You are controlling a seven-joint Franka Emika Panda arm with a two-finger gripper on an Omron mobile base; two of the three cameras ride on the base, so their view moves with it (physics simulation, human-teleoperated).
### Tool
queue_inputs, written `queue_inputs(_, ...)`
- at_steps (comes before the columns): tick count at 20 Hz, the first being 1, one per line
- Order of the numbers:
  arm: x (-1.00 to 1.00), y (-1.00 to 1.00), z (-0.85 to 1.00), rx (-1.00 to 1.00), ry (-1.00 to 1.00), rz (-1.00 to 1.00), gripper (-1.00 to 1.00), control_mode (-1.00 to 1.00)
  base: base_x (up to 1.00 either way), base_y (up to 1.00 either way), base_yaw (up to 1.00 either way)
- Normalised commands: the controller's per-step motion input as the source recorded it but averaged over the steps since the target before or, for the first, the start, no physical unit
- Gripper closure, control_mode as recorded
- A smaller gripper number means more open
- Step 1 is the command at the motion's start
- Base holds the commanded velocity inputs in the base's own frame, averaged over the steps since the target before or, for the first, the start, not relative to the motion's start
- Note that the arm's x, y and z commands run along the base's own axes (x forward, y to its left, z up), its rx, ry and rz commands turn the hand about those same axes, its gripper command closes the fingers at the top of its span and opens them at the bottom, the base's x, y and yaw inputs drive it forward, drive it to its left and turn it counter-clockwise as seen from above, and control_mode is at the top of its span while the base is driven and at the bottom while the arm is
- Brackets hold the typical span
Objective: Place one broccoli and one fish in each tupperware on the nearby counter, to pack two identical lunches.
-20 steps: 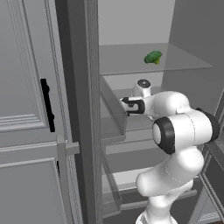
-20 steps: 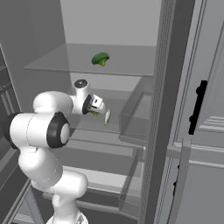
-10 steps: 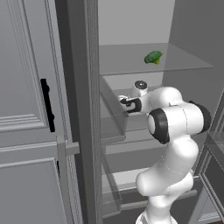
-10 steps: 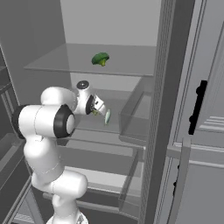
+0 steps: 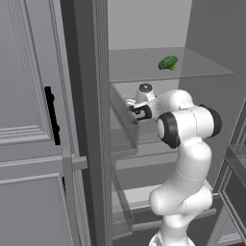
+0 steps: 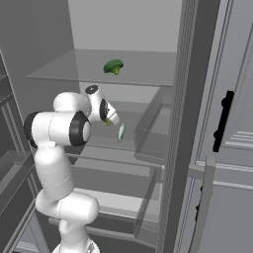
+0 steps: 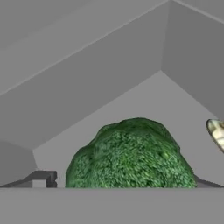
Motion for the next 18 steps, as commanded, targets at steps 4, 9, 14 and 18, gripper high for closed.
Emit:
queue_inputs(4, 0.00, 0.03, -0.40, 0.00, 0.00, -0.08, 1.00, -1.00, 0.00, 0.00, 0.00)
queue_inputs(9, 0.00, 0.00, -0.33, 0.00, 0.00, -0.06, 1.00, -1.00, 0.00, 0.00, 0.00)
queue_inputs(14, -0.59, 0.00, -0.09, 0.00, 0.00, -0.04, 1.00, -1.00, 0.00, 0.00, 0.00)
queue_inputs(18, -1.00, 0.00, 0.00, 0.00, -0.09, 0.00, 1.00, -1.00, 0.00, 0.00, 0.00)
